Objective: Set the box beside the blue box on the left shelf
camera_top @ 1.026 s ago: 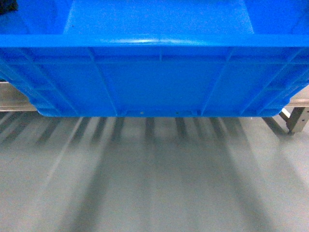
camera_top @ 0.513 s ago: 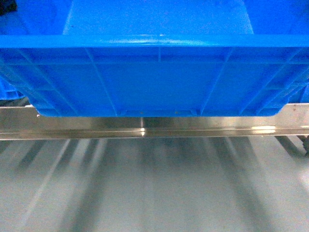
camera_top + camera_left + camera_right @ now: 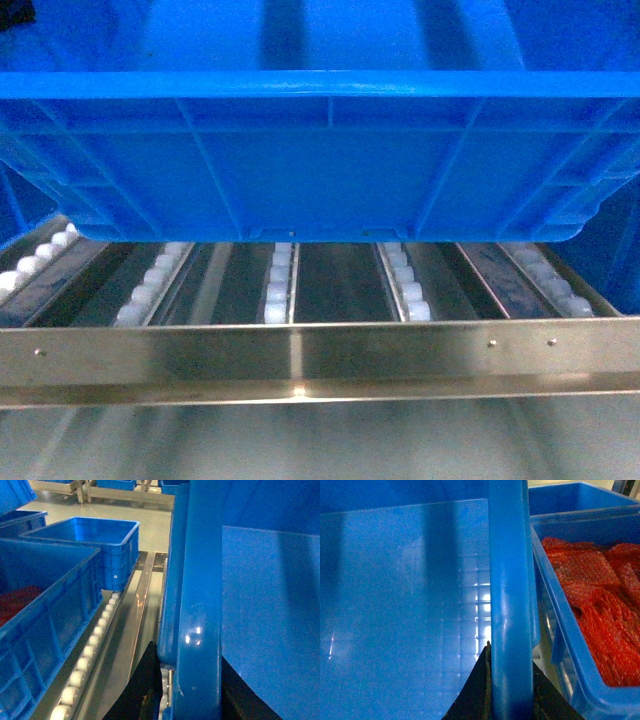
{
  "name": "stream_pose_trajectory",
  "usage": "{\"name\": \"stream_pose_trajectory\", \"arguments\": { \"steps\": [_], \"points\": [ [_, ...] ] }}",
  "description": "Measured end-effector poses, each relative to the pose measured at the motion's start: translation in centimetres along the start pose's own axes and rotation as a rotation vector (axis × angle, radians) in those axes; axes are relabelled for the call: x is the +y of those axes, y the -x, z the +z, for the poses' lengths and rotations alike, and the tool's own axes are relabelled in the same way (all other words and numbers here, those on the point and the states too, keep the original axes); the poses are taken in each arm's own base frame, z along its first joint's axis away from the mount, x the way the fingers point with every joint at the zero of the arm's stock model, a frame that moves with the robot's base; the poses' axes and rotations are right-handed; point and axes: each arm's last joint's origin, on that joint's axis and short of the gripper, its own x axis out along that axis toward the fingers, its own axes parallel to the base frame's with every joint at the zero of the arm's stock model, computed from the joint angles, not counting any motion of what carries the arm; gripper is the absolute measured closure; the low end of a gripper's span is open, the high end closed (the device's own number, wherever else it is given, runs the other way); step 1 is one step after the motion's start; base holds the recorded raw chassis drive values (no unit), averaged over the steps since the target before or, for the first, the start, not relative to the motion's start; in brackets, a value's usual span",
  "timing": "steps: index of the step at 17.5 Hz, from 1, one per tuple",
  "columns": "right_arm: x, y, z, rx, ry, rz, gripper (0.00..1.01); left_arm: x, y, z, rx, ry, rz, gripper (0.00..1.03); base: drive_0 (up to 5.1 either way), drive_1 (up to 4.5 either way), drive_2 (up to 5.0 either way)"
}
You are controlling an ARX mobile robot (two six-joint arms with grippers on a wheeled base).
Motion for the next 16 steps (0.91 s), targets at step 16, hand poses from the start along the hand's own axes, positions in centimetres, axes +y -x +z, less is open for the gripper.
{"name": "stream_pose_trajectory", "arguments": {
  "steps": [16],
  "points": [
    [0.0, -0.04, -0.02, 0.0, 0.0, 0.0, 0.92, 0.0, 0.0, 0.0, 0.0, 0.0, 0.0, 0.86, 0.0, 4.08, -4.0]
  ]
}}
